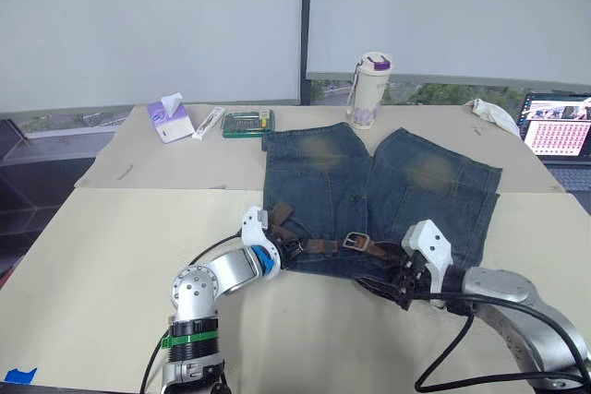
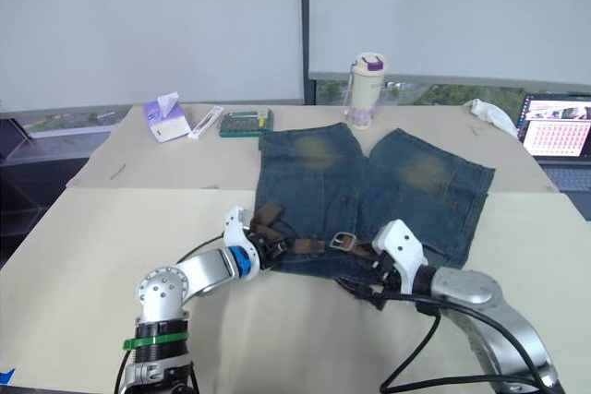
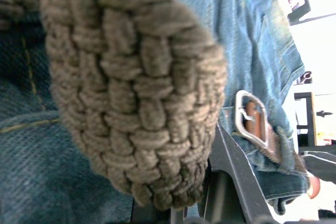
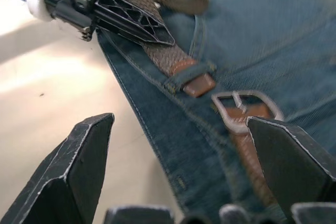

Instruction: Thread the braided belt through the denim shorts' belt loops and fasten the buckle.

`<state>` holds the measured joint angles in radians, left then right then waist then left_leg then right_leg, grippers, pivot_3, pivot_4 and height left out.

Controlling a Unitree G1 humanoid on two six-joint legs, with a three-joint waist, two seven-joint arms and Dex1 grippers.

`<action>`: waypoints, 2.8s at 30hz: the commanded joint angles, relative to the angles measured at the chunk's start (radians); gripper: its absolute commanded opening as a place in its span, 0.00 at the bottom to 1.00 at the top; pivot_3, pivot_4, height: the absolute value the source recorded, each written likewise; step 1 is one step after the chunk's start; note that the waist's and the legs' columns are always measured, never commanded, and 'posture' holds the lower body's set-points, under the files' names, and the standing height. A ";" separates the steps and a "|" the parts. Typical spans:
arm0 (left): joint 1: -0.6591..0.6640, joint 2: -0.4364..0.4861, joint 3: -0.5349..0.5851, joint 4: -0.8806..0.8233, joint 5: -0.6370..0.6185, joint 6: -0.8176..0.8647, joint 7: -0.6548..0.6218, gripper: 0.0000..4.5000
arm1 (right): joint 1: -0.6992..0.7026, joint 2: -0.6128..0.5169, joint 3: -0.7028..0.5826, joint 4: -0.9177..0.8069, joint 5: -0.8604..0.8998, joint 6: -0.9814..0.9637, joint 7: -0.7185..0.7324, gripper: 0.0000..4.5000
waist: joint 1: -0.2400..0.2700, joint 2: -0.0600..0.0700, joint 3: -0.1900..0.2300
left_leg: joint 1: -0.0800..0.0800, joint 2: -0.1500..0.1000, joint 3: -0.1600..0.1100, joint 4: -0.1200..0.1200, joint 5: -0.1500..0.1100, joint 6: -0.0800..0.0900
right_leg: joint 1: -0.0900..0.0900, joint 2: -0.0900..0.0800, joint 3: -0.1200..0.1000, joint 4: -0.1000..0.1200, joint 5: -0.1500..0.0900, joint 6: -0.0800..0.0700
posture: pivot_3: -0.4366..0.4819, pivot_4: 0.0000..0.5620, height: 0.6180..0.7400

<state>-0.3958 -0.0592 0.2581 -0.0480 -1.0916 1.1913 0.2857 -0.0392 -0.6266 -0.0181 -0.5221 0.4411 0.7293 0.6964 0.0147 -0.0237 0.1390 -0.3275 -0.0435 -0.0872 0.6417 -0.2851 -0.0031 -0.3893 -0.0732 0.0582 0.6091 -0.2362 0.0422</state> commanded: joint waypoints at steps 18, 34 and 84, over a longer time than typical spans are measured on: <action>-0.031 -0.019 -0.064 0.047 0.127 -0.023 -0.148 0.00 | -0.135 0.286 -0.014 0.009 0.121 0.388 -0.407 0.99 | -0.001 0.008 -0.005 | -0.008 -0.010 -0.021 0.001 0.002 0.000 | -0.003 -0.005 -0.017 0.001 0.000 0.000 | 0.48 0.27 1.00; -0.020 -0.014 -0.064 0.039 0.185 -0.017 -0.196 0.00 | -0.209 0.615 -0.250 0.081 0.278 0.486 -0.577 0.99 | -0.006 0.010 -0.006 | -0.009 -0.010 -0.022 0.001 0.002 0.000 | -0.004 -0.004 -0.017 0.001 0.000 0.000 | 0.48 0.27 1.00; 0.067 0.254 -0.227 0.035 0.327 -0.103 -0.562 0.99 | -0.234 0.111 -0.850 0.209 0.961 0.474 -0.803 0.00 | -0.037 0.017 -0.010 | -0.010 -0.008 -0.018 -0.004 0.000 0.004 | 0.000 -0.003 -0.014 0.001 -0.008 0.008 | 0.48 0.27 1.00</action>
<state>-0.3721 0.1614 0.0401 -0.0480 -0.8206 1.0716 -0.2753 -0.2676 -0.5008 -0.8380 -0.3071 1.3389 1.2599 -0.0786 -0.0228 -0.0063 0.1291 -0.3372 -0.0510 -0.1051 0.6379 -0.2851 0.0011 -0.3889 -0.0765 0.0441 0.6100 -0.2439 0.0499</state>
